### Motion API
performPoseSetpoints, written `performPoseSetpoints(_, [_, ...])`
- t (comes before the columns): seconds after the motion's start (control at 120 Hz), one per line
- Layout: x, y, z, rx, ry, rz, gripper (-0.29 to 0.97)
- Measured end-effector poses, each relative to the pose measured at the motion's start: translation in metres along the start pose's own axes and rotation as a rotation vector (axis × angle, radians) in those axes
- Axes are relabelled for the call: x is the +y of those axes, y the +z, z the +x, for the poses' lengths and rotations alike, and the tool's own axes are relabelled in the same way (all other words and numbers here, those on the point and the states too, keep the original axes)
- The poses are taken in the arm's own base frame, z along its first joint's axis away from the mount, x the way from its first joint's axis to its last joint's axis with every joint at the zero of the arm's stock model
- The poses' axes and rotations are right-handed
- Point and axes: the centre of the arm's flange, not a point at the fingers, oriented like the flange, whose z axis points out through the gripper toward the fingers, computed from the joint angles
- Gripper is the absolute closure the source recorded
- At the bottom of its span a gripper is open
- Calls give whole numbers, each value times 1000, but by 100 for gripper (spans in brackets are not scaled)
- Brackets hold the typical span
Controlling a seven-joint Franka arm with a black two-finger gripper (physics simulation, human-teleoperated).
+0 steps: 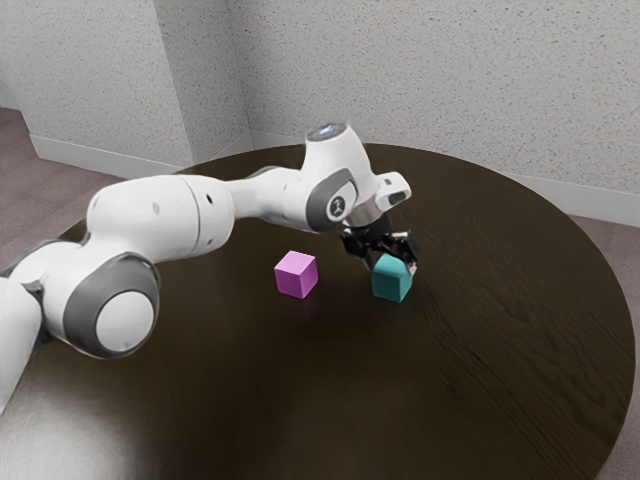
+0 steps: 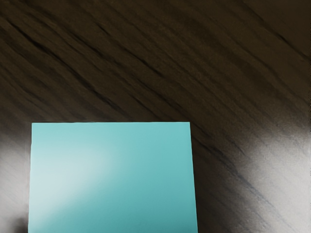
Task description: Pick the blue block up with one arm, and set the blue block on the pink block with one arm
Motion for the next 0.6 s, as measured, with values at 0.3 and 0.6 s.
performPoseSetpoints(0.3, [-5,22,-12,-6,-34,5,0])
performPoseSetpoints(0.6, [-3,10,-3,34,-33,0,0])
